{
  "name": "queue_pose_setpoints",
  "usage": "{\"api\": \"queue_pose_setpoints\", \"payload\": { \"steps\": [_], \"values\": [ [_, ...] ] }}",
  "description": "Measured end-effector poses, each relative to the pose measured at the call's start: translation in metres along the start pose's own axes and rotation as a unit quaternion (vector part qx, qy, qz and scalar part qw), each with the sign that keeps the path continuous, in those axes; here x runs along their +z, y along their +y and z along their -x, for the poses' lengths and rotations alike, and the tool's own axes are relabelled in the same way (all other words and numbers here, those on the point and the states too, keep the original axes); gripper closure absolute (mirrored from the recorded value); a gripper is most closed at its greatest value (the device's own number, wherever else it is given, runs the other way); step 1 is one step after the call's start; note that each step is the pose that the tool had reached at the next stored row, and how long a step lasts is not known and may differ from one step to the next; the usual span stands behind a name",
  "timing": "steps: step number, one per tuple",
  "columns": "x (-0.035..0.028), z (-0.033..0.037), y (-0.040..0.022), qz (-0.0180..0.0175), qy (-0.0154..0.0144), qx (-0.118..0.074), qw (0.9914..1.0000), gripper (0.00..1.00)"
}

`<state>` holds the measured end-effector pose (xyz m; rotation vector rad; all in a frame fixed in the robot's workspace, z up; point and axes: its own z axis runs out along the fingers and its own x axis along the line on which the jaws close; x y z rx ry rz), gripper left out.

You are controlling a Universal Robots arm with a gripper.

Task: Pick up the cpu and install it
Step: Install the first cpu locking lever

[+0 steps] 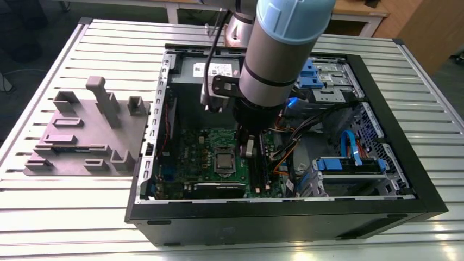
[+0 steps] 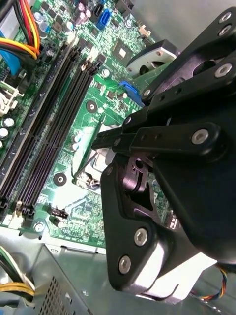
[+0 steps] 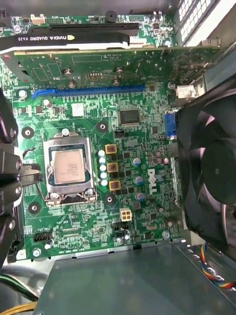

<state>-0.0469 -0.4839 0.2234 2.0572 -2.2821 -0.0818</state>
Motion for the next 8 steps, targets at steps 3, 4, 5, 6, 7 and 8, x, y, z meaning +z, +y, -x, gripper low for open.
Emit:
{"api": "queue_pose_setpoints", "payload": {
  "steps": [3,4,5,6,7,8],
  "values": [
    [0.0006,-0.0011,-0.0002,-0.0003,0.0021,0.000,1.00000,0.90],
    [0.0007,-0.0014,-0.0002,-0.0004,0.0032,-0.001,0.99999,0.90],
    [0.0008,-0.0018,-0.0003,-0.0005,0.0044,-0.001,0.99999,0.90],
    [0.0009,-0.0021,-0.0003,-0.0006,0.0058,-0.001,0.99998,0.90],
    [0.0010,-0.0022,-0.0004,-0.0008,0.0076,-0.002,0.99997,0.90],
    [0.0013,-0.0023,-0.0005,-0.0010,0.0094,-0.002,0.99995,0.90]
  ]
}}
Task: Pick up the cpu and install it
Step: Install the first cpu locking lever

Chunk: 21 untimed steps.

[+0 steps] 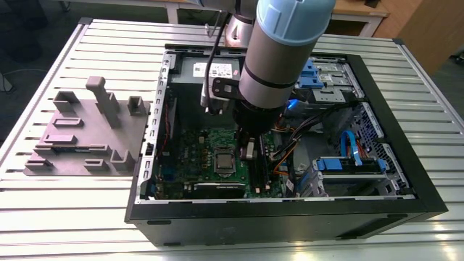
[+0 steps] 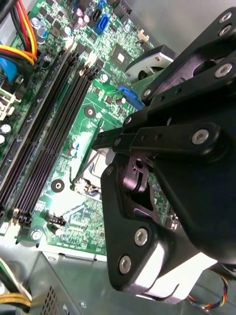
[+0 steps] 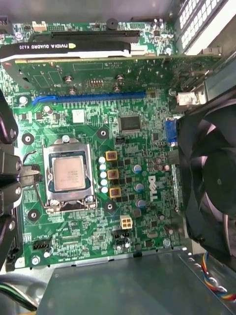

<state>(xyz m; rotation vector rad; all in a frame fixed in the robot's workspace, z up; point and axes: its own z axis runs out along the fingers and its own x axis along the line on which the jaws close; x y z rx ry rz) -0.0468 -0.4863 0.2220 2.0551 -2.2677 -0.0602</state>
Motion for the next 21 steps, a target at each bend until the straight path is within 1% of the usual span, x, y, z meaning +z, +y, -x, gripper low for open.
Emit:
{"api": "queue_pose_setpoints", "payload": {
  "steps": [5,8,10,16,21],
  "values": [
    [0.0021,-0.0004,-0.0002,-0.0008,0.0077,-0.002,0.99997,0.90],
    [0.0055,-0.0003,-0.0004,-0.0011,0.0100,-0.004,0.99994,0.90],
    [0.0070,-0.0004,-0.0006,-0.0012,0.0104,-0.006,0.99993,0.90],
    [0.0075,-0.0033,-0.0009,-0.0016,0.0109,-0.013,0.99986,0.90],
    [0.0090,-0.0038,-0.0011,-0.0018,0.0114,-0.017,0.99979,0.90]
  ]
}}
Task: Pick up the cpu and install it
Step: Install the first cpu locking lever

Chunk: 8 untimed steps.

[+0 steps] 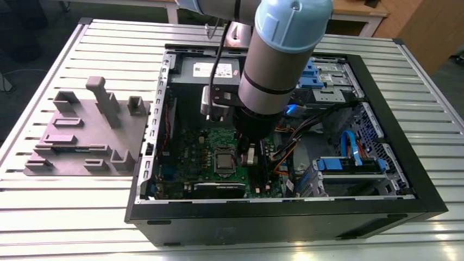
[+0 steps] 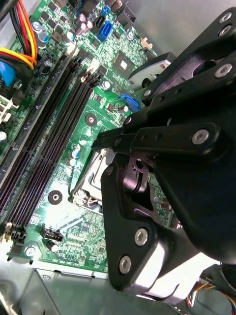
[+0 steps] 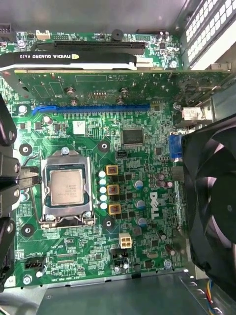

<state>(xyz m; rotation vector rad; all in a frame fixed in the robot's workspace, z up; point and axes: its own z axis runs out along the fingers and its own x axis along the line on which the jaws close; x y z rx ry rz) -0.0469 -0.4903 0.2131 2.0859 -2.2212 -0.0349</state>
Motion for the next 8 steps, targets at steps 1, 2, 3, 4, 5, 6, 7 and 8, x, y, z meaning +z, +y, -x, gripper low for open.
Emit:
{"api": "queue_pose_setpoints", "payload": {
  "steps": [1,2,3,4,5,6,7,8],
  "values": [
    [0.0006,0.0000,0.0000,0.0000,0.0001,-0.001,1.00000,0.90],
    [0.0012,-0.0001,-0.0001,-0.0001,0.0002,-0.002,1.00000,0.90],
    [0.0019,-0.0002,-0.0002,-0.0002,0.0002,-0.003,1.00000,0.90],
    [0.0025,-0.0002,-0.0002,-0.0002,0.0002,-0.004,0.99999,0.90],
    [0.0031,-0.0004,-0.0003,-0.0003,0.0004,-0.005,0.99999,0.90],
    [0.0035,-0.0006,-0.0003,-0.0003,0.0005,-0.006,0.99998,0.90],
    [0.0037,-0.0009,-0.0004,-0.0005,0.0005,-0.007,0.99997,0.90],
    [0.0038,-0.0011,-0.0004,-0.0007,0.0006,-0.009,0.99996,0.90]
  ]
}}
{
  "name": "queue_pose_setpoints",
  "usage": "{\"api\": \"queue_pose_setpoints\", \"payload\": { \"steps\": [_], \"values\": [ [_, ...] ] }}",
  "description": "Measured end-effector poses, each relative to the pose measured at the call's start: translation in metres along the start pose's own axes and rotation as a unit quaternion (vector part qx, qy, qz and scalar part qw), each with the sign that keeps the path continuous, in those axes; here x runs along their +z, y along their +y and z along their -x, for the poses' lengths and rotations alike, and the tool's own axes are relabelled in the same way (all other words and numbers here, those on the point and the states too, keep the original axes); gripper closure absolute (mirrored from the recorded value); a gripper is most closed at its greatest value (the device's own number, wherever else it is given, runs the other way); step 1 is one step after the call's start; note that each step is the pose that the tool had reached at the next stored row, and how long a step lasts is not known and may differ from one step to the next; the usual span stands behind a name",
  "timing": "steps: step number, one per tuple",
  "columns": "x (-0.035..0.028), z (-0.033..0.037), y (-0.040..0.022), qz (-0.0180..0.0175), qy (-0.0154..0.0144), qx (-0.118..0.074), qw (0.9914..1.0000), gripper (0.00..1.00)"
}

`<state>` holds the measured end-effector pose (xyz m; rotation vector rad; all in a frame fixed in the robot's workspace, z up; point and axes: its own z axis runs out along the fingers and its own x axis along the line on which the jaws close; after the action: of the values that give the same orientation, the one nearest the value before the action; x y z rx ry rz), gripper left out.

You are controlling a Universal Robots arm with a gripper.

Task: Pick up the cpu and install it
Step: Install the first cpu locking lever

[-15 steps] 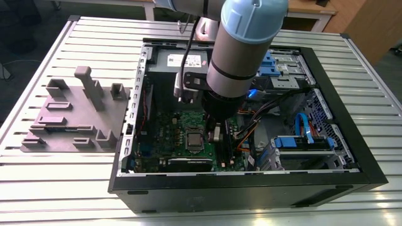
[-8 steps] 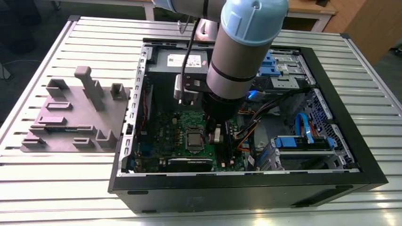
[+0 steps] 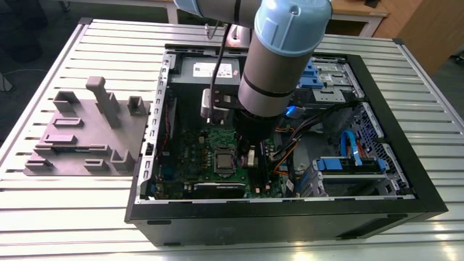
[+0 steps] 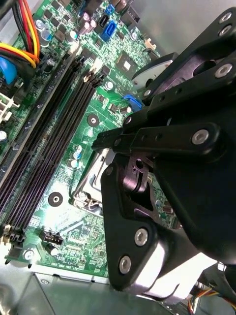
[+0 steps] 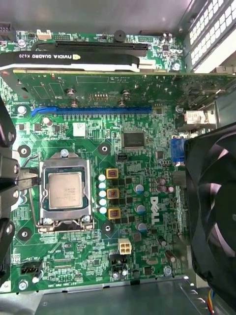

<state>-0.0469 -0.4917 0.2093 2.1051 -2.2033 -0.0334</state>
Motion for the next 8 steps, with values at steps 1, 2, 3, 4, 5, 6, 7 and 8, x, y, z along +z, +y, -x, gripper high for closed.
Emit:
{"api": "queue_pose_setpoints", "payload": {
  "steps": [1,2,3,4,5,6,7,8],
  "values": [
    [0.0000,-0.0001,0.0000,-0.0001,0.0001,-0.001,1.00000,0.90],
    [0.0000,-0.0001,0.0000,-0.0002,0.0002,-0.001,1.00000,0.90],
    [0.0000,-0.0002,0.0000,-0.0002,0.0002,-0.002,1.00000,0.90],
    [0.0000,-0.0002,0.0000,-0.0003,0.0002,-0.002,1.00000,0.90],
    [0.0000,-0.0002,0.0000,-0.0003,0.0002,-0.002,1.00000,0.90],
    [0.0000,-0.0002,0.0000,-0.0003,0.0002,-0.002,1.00000,0.90],
    [0.0000,-0.0002,0.0000,-0.0008,0.0001,-0.002,1.00000,0.90],
    [0.0000,-0.0003,0.0001,-0.0020,0.0001,-0.002,1.00000,0.90]
  ]
}}
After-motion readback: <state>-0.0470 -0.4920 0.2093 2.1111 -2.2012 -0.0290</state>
